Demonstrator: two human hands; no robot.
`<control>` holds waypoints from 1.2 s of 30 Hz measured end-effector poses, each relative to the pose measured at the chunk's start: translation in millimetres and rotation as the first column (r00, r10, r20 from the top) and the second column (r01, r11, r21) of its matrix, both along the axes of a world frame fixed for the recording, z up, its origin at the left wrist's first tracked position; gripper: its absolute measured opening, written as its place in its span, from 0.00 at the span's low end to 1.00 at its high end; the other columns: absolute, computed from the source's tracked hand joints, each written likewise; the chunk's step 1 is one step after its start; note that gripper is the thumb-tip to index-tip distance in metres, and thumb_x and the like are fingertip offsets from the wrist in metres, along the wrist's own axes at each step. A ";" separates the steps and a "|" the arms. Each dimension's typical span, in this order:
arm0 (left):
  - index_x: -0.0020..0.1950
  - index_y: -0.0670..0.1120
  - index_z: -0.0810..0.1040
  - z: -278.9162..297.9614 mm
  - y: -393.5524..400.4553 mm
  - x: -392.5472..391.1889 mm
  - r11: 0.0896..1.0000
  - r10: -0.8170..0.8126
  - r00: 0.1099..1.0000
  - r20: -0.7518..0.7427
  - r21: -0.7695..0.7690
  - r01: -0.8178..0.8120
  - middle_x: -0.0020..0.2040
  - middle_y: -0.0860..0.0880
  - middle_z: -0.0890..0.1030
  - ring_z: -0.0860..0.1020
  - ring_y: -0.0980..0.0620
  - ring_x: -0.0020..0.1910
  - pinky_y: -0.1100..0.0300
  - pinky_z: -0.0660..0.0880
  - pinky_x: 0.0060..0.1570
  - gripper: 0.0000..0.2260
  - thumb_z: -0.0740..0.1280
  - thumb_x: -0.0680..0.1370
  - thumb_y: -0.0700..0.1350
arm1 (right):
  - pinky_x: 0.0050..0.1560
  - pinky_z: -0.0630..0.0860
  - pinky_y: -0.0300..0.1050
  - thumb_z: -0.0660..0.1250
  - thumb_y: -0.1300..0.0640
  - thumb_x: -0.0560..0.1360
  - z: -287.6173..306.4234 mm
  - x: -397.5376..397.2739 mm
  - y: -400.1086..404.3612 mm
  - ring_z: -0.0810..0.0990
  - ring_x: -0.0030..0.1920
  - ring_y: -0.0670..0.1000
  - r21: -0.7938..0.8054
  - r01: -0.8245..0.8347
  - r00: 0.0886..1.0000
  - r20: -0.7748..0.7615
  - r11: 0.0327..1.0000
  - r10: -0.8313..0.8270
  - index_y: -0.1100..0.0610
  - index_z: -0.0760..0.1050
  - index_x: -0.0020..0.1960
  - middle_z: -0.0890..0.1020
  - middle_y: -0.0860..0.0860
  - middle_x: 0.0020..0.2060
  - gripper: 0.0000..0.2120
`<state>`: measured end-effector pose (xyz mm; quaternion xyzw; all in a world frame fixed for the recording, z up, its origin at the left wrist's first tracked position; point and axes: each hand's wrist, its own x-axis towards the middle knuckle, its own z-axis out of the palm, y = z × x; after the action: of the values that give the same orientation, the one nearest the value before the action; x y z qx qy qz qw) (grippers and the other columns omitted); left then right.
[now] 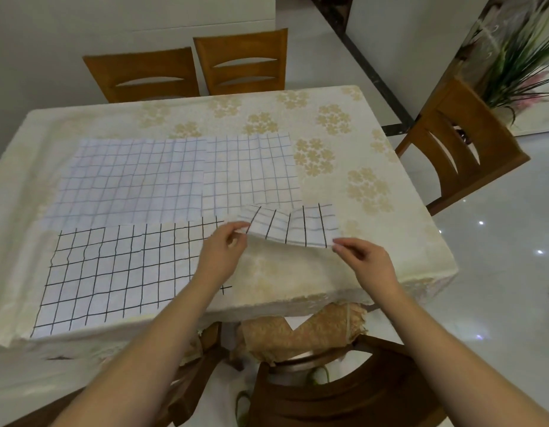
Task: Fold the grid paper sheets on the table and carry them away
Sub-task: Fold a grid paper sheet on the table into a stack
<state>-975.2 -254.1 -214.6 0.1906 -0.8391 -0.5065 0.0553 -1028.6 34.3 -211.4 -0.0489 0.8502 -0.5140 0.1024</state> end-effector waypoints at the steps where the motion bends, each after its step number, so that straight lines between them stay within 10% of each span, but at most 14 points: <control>1: 0.62 0.52 0.78 -12.5 5.8 8.1 0.999 0.014 0.999 0.051 0.041 -0.017 0.55 0.54 0.79 0.77 0.60 0.50 0.67 0.73 0.44 0.12 0.64 0.80 0.44 | 0.50 0.77 0.32 0.70 0.51 0.75 -12.1 8.3 0.8 0.81 0.47 0.37 -0.013 0.015 0.998 0.058 1.000 -0.014 0.51 0.83 0.54 0.85 0.42 0.45 0.09; 9: 0.60 0.48 0.81 -88.9 36.2 38.9 0.981 0.142 0.909 0.391 0.065 -0.182 0.62 0.47 0.79 0.76 0.49 0.58 0.57 0.73 0.58 0.11 0.63 0.80 0.44 | 0.62 0.75 0.49 0.64 0.50 0.79 -83.8 52.3 0.5 0.78 0.57 0.47 0.017 0.048 0.891 0.451 0.999 -0.050 0.48 0.78 0.57 0.81 0.47 0.56 0.09; 21: 0.64 0.50 0.76 -76.3 45.3 43.1 0.984 0.160 0.973 0.166 -0.102 -0.145 0.58 0.51 0.79 0.77 0.57 0.46 0.62 0.72 0.46 0.14 0.65 0.79 0.41 | 0.67 0.71 0.55 0.60 0.45 0.79 -90.2 55.7 0.9 0.76 0.62 0.48 -0.052 0.093 0.854 0.518 0.994 -0.053 0.50 0.74 0.67 0.79 0.46 0.61 0.19; 30: 0.67 0.58 0.71 -64.6 111.5 46.0 0.955 -0.213 0.970 0.120 -0.186 0.233 0.55 0.61 0.77 0.76 0.62 0.50 0.68 0.75 0.50 0.16 0.64 0.79 0.48 | 0.57 0.77 0.44 0.59 0.53 0.82 -89.7 60.0 -8.3 0.81 0.55 0.50 -0.200 0.242 0.795 0.602 0.949 -0.076 0.57 0.71 0.67 0.82 0.51 0.53 0.16; 36: 0.71 0.57 0.67 -82.3 126.5 58.0 0.899 -0.352 0.918 0.180 -0.208 0.385 0.69 0.58 0.71 0.70 0.59 0.66 0.61 0.69 0.65 0.19 0.60 0.80 0.57 | 0.63 0.73 0.58 0.60 0.52 0.81 -96.5 59.3 -8.2 0.74 0.61 0.67 -0.235 0.263 0.759 0.650 0.936 -0.050 0.51 0.78 0.51 0.75 0.68 0.59 0.08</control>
<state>-917.2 -127.6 -296.9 0.0545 -0.9166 -0.3884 -0.0775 -969.3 26.1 -307.8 0.1838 0.6742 -0.6347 0.3299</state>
